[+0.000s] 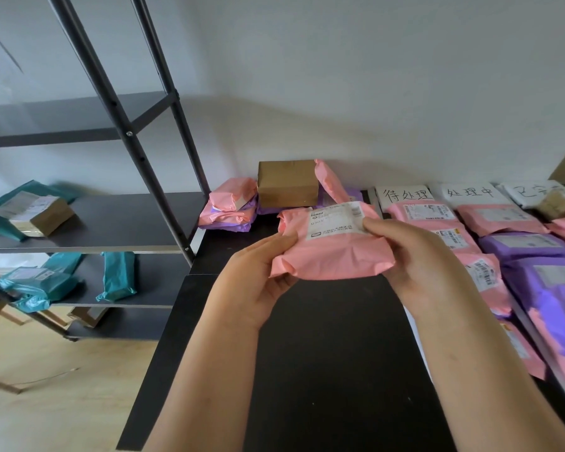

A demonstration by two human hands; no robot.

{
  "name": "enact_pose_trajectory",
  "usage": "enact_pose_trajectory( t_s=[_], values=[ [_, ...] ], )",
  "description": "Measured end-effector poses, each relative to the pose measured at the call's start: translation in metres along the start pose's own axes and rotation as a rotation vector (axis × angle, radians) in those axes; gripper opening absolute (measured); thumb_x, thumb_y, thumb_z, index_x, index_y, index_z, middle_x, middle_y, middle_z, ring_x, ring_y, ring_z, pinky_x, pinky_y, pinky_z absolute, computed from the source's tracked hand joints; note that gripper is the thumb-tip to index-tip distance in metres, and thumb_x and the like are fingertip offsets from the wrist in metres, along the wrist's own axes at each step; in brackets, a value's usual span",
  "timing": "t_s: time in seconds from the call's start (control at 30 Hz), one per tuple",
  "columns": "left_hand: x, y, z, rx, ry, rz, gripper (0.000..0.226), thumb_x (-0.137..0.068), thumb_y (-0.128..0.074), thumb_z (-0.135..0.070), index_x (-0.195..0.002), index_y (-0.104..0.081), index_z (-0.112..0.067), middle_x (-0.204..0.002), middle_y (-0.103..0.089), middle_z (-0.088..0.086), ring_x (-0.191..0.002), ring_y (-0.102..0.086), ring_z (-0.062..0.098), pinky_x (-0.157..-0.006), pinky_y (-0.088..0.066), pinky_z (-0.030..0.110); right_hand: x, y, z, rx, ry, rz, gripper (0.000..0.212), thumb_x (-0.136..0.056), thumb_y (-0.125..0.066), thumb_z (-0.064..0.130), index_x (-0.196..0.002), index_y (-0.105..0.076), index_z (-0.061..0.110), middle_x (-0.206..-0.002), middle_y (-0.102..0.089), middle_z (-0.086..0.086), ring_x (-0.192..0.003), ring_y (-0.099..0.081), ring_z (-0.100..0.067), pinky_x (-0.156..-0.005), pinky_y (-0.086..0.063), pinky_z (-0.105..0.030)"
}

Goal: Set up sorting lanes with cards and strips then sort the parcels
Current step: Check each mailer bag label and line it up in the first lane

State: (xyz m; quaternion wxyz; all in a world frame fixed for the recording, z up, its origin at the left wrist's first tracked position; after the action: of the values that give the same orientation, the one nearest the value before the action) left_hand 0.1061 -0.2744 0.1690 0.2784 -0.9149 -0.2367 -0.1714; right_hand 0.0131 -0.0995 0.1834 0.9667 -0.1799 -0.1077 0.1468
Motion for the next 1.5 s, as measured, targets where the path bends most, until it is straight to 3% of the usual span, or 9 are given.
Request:
enact_pose_trajectory(
  t_s=[0.17, 0.33, 0.5, 0.6, 0.83, 1.0, 1.23, 1.4, 1.5],
  values=[
    [-0.001, -0.005, -0.006, -0.067, -0.068, 0.105, 0.048, -0.066, -0.076, -0.021, -0.112, -0.068, -0.007, -0.102, -0.076, 0.010, -0.084, -0.074, 0.018, -0.064, -0.059, 0.027, 0.003, 0.002, 0.001, 0.105, -0.007, 0.028, 0.014, -0.086, -0.072, 0.018, -0.074, -0.079, 0.021, -0.100, -0.077, -0.005, -0.097, -0.074, -0.021, -0.088, -0.054, -0.040],
    [-0.001, -0.001, -0.013, -0.201, -0.151, 0.176, 0.054, -0.067, -0.077, -0.028, -0.119, -0.067, -0.013, -0.108, -0.076, 0.005, -0.093, -0.074, 0.021, -0.064, -0.058, 0.024, 0.013, 0.000, 0.016, 0.484, 0.159, 0.003, 0.016, -0.093, -0.068, 0.023, -0.077, -0.071, 0.022, -0.083, -0.075, 0.010, -0.073, -0.072, -0.005, -0.051, -0.049, -0.015],
    [-0.008, 0.006, -0.011, -0.357, -0.183, 0.152, 0.032, -0.077, -0.075, -0.040, -0.103, -0.075, -0.022, -0.105, -0.076, 0.002, -0.098, -0.073, 0.025, -0.084, -0.058, 0.044, 0.029, -0.010, 0.023, 0.699, 0.281, 0.048, 0.010, -0.093, -0.067, 0.024, -0.085, -0.071, 0.029, -0.089, -0.074, 0.019, -0.079, -0.068, 0.006, -0.057, -0.049, -0.007],
    [-0.009, 0.004, -0.019, -0.384, -0.242, 0.149, 0.014, -0.088, -0.070, -0.038, -0.094, -0.078, -0.029, -0.103, -0.077, -0.001, -0.097, -0.073, 0.021, -0.086, -0.057, 0.043, 0.037, -0.015, 0.029, 0.724, 0.319, 0.045, 0.014, -0.092, -0.068, 0.020, -0.080, -0.069, 0.029, -0.089, -0.075, 0.016, -0.081, -0.070, 0.002, -0.060, -0.052, -0.012],
    [-0.003, 0.026, -0.045, -0.389, -0.319, 0.164, 0.020, -0.086, -0.073, -0.023, -0.106, -0.075, -0.021, -0.104, -0.077, -0.001, -0.097, -0.073, 0.020, -0.085, -0.055, 0.038, 0.047, -0.041, 0.029, 0.712, 0.346, -0.035, 0.009, -0.094, -0.064, 0.028, -0.091, -0.073, 0.029, -0.087, -0.074, 0.021, -0.079, -0.068, 0.007, -0.058, -0.047, -0.005],
    [0.010, 0.044, -0.057, -0.417, -0.339, 0.216, 0.032, -0.073, -0.078, -0.031, -0.103, -0.077, -0.021, -0.104, -0.077, 0.001, -0.097, -0.073, 0.022, -0.087, -0.056, 0.040, 0.062, -0.054, 0.031, 0.698, 0.455, -0.176, 0.016, -0.095, -0.064, 0.019, -0.082, -0.073, 0.024, -0.079, -0.073, 0.021, -0.072, -0.067, 0.007, -0.054, -0.044, -0.005],
    [0.028, 0.063, -0.064, -0.450, -0.357, 0.245, 0.019, -0.083, -0.075, -0.023, -0.102, -0.078, -0.021, -0.101, -0.077, 0.001, -0.095, -0.074, 0.021, -0.084, -0.057, 0.036, 0.087, -0.065, 0.021, 0.690, 0.482, -0.252, 0.010, -0.092, -0.068, 0.020, -0.084, -0.074, 0.022, -0.079, -0.073, 0.020, -0.076, -0.069, 0.005, -0.057, -0.047, -0.007],
    [0.040, 0.067, -0.059, -0.547, -0.350, 0.254, 0.020, -0.085, -0.074, -0.027, -0.105, -0.076, -0.023, -0.097, -0.077, -0.004, -0.093, -0.074, 0.018, -0.089, -0.056, 0.042, 0.111, -0.059, 0.018, 0.748, 0.507, -0.392, 0.010, -0.090, -0.070, 0.025, -0.098, -0.069, 0.031, -0.088, -0.071, 0.024, -0.086, -0.063, 0.013, -0.063, -0.044, -0.001],
    [0.044, 0.064, -0.048, -0.663, -0.371, 0.261, 0.013, -0.090, -0.070, -0.028, -0.102, -0.076, -0.027, -0.092, -0.077, -0.009, -0.090, -0.073, 0.014, -0.088, -0.055, 0.040, 0.131, -0.050, 0.022, 0.851, 0.552, -0.493, 0.021, -0.091, -0.068, 0.034, -0.109, -0.061, 0.041, -0.101, -0.065, 0.026, -0.094, -0.055, 0.019, -0.063, -0.042, -0.007]
  ],
)
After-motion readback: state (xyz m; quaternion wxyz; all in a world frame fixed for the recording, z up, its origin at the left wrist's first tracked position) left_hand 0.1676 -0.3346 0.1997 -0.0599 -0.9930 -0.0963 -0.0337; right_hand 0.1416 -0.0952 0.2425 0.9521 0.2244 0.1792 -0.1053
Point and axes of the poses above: each hand's wrist, its own x-axis away from the middle knuckle, its own y-axis out of the back of the hand, z = x × y, the point moved 8 cm from there along -x, towards the middle knuckle
